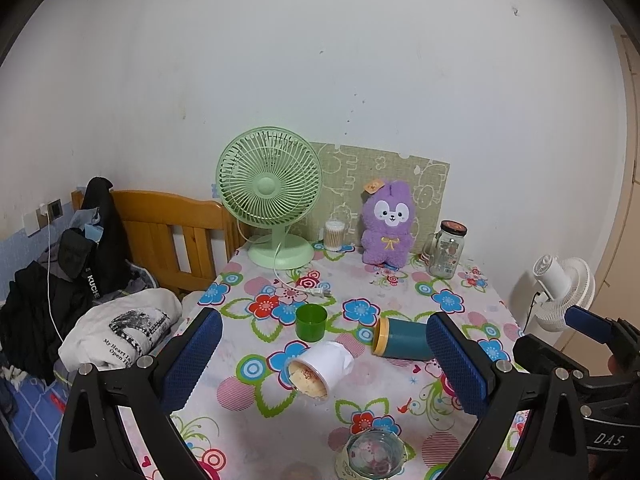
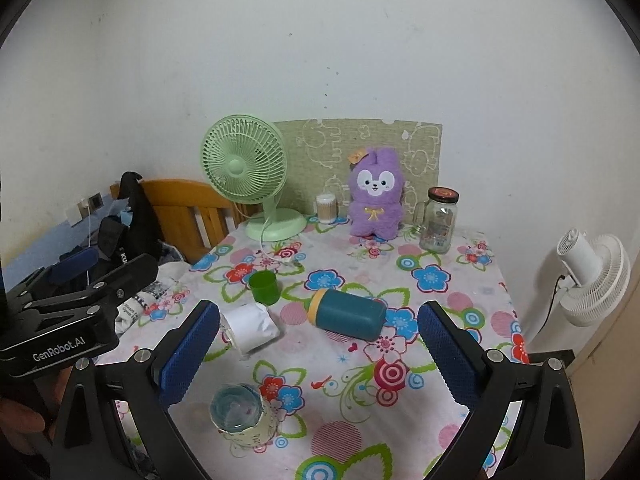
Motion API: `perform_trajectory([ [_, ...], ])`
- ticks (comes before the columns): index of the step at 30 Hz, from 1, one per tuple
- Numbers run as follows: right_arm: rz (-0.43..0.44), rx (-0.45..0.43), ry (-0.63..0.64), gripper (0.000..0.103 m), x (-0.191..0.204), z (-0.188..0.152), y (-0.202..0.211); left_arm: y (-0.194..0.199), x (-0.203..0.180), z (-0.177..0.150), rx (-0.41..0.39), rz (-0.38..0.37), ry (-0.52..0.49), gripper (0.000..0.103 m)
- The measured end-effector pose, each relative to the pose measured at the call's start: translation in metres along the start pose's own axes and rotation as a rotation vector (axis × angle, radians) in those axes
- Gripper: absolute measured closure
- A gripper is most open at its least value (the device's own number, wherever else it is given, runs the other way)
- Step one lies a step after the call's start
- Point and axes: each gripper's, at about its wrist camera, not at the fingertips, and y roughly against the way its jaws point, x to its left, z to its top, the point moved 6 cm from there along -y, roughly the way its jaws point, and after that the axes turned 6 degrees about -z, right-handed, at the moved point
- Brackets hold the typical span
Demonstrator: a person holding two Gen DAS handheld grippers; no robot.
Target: Flip cup upside down
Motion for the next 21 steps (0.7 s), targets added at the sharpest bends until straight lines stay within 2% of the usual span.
perform_trajectory([
  [21, 0.012, 0.0, 0.002, 0.003, 0.002, 0.0013, 0.0024, -0.0013, 0.0047, 0.0061, -0.001, -0.003, 0.002, 0.0],
])
